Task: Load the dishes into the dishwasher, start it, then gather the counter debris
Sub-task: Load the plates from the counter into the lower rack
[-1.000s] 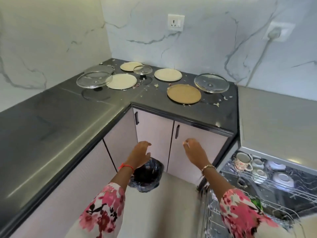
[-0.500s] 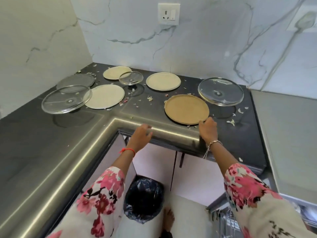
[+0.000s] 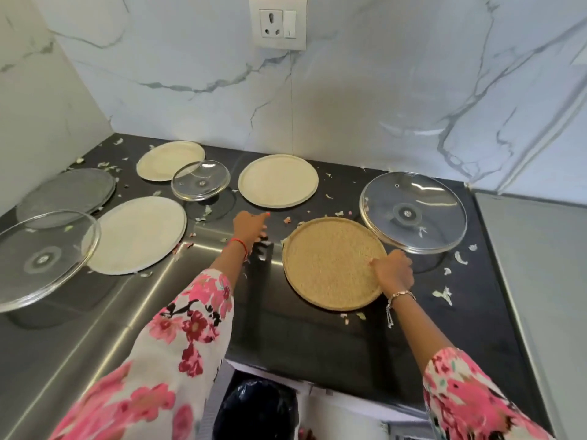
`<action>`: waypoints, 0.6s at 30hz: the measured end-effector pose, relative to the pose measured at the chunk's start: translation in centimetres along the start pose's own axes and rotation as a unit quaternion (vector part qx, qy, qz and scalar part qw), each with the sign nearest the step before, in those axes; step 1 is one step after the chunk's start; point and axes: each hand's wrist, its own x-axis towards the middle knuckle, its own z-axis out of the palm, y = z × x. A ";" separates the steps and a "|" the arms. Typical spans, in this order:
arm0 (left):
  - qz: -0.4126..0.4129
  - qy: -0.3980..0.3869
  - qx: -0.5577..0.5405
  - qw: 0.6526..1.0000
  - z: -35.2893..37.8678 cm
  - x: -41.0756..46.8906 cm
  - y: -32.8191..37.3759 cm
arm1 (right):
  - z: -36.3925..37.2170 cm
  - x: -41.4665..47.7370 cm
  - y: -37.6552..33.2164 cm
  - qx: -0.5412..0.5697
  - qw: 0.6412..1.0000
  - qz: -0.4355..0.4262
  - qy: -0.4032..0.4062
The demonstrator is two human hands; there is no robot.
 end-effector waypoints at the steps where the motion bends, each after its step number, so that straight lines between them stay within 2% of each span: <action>1: -0.025 -0.007 -0.029 0.999 0.3 1.1 0.4 | 0.0 0.5 -0.1 0.009 1.000 0.006 0.009; 6: -0.097 -0.025 -0.124 0.987 1.8 5.2 1.6 | 0.0 1.3 0.0 0.055 0.997 0.041 0.043; 14: -0.131 0.014 -0.150 0.980 2.8 8.0 1.5 | 0.4 2.4 0.9 0.082 0.995 0.044 0.045; 18: -0.138 -0.004 -0.234 0.962 2.3 6.9 2.0 | 0.2 2.6 0.9 0.088 0.995 0.045 0.031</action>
